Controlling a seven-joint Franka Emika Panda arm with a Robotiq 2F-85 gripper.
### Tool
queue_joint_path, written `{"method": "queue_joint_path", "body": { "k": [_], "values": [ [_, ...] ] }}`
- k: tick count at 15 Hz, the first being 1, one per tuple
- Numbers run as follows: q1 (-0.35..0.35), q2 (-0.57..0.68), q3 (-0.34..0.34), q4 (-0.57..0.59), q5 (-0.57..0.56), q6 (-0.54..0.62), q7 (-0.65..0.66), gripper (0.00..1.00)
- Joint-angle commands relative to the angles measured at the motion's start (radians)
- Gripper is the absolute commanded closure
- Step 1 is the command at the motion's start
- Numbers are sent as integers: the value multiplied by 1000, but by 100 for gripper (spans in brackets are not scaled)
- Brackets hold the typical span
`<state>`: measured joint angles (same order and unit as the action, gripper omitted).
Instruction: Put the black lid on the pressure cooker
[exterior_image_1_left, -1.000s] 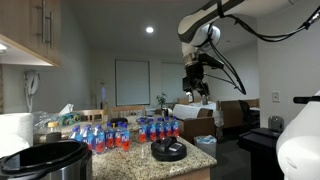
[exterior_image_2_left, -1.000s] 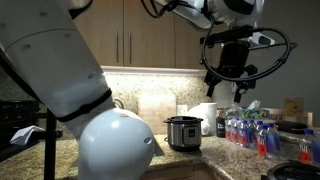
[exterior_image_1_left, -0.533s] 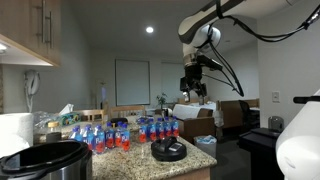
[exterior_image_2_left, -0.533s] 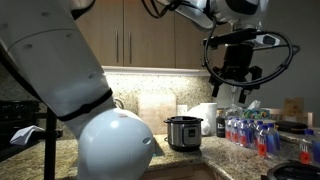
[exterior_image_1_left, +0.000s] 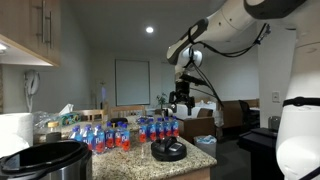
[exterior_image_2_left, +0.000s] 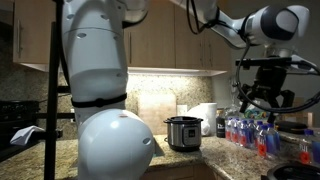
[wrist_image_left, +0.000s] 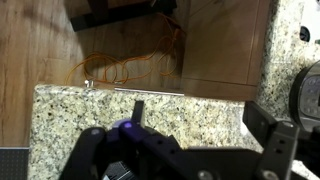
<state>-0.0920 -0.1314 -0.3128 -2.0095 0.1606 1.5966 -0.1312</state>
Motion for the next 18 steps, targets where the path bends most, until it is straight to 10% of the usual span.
{"method": "queue_joint_path", "body": {
  "k": [1,12,18],
  "values": [
    [-37,224,42,123,53,35,37,0],
    [-97,369,80,190,94,80,84,0],
    [-158,434,113,134,440,255,89,0]
  ]
}}
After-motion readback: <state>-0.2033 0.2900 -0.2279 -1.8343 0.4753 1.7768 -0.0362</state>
